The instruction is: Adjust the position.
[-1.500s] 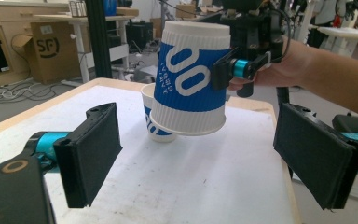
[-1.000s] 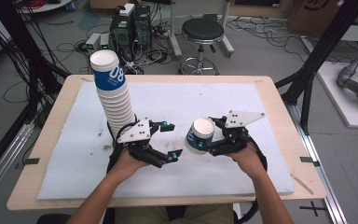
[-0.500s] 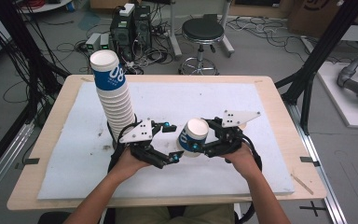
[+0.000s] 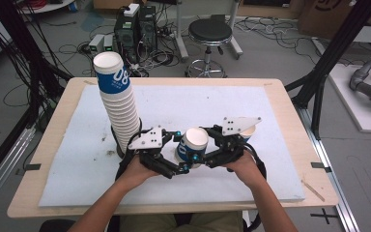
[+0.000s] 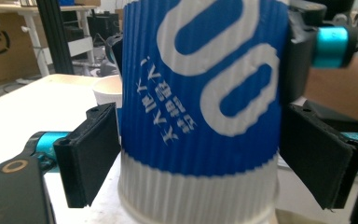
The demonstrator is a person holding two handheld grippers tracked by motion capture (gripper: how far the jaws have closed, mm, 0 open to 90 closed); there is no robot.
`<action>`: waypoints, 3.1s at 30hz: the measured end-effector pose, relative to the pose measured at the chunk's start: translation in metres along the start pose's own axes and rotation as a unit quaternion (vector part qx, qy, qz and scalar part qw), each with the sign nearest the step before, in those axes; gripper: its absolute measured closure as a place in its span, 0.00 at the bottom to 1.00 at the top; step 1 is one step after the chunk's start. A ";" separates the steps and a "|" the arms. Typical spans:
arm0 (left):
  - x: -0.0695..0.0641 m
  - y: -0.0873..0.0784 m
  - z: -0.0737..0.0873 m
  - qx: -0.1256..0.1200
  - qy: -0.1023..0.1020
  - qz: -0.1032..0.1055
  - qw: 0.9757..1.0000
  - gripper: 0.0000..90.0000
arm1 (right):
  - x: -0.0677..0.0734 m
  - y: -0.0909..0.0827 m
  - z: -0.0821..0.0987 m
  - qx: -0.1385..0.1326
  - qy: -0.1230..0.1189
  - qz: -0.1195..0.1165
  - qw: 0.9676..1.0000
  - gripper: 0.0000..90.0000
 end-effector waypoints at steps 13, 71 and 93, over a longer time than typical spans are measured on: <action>-0.001 0.002 0.006 0.018 0.000 0.011 1.000 0.22 | 0.002 0.001 -0.002 -0.010 0.006 -0.009 1.000 0.30; 0.003 -0.024 0.020 0.180 0.048 -0.042 0.982 0.29 | 0.002 0.021 -0.004 0.274 -0.099 -0.124 0.948 0.32; 0.016 -0.041 -0.003 0.030 0.009 -0.029 0.999 0.16 | -0.015 -0.005 0.008 0.186 -0.038 -0.069 0.979 0.31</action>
Point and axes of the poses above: each handheld gripper's, and its own axes: y roughly forward along the jaws, z roughly out of its underside, x roughly to its left, the point moved 9 cm from there along y, roughly forward along the jaws, and after that the axes turned 12 degrees about -y, right-handed, at the moved point
